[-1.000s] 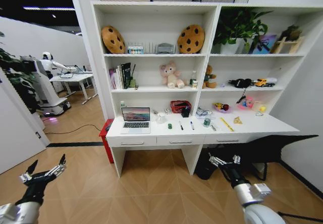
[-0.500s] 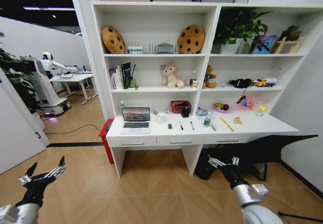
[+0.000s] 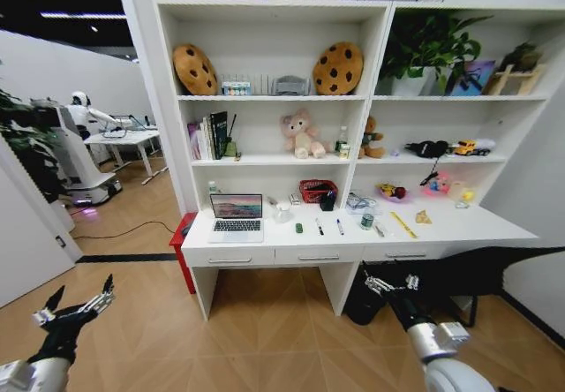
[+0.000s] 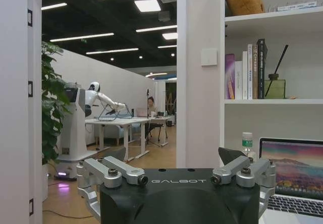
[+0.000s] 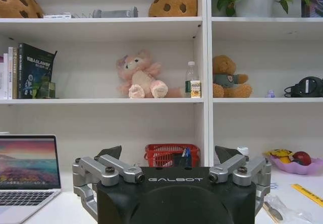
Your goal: Organize the objects on the table.
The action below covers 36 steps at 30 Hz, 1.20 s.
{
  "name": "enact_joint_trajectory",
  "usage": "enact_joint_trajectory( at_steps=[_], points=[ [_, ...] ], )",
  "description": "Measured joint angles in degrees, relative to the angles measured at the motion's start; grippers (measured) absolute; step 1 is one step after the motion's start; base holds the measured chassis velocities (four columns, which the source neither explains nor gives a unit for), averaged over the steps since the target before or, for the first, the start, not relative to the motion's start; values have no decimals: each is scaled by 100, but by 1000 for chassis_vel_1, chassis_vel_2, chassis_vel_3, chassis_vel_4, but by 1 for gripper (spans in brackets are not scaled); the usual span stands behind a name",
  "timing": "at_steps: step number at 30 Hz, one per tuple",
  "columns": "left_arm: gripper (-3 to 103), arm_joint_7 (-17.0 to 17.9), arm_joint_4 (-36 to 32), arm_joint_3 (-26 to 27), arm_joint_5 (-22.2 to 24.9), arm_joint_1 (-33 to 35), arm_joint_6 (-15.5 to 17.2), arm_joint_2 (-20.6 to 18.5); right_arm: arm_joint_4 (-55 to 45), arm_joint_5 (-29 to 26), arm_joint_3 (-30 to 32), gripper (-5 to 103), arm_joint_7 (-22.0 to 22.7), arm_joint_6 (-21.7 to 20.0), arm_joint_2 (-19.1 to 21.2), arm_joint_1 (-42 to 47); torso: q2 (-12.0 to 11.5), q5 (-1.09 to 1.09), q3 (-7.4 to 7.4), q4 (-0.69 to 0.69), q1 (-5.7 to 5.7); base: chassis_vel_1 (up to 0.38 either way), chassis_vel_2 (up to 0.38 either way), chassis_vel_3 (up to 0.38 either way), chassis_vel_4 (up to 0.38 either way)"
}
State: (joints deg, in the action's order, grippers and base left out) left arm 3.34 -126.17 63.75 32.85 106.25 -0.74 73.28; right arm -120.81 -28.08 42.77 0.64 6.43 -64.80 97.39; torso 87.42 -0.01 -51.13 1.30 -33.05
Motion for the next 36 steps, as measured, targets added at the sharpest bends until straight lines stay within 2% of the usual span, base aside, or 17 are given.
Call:
enact_joint_trajectory(
  at_steps=[7, 8, 14, 15, 18, 36],
  points=[
    [100, 81, -13, -5, -2, -44, -7, 29, 27, 7, -5, 100, 8, 4, -34, 10, -1, -2, 0, 1, -2, -255, 250, 266, -264],
    [100, 95, -14, -9, 0, -53, -7, 41, 34, 7, -8, 100, 8, 4, -27, 5, -2, 4, -1, 0, -2, -242, 251, 258, -269],
    [100, 99, -10, -8, 3, -42, -7, 48, 61, 17, -9, 100, 11, 4, -6, -20, -1, -1, 0, 1, -1, -253, 249, 260, -260],
    [100, 98, -6, -7, -1, -37, -7, 47, 73, 22, -12, 100, 11, 4, -6, -23, -1, 5, 0, -1, 0, -263, 250, 225, -271],
    [100, 98, -1, -13, -18, -27, -8, 47, 85, 24, -17, 100, 11, 5, -13, -25, -1, 0, 0, 0, -1, -254, 252, 258, -256],
    [100, 96, -33, -65, -62, -60, 73, -9, 180, 140, -99, 100, 99, 60, 10, -91, -1, 2, 0, 0, 0, -255, 243, 248, -243]
  ],
)
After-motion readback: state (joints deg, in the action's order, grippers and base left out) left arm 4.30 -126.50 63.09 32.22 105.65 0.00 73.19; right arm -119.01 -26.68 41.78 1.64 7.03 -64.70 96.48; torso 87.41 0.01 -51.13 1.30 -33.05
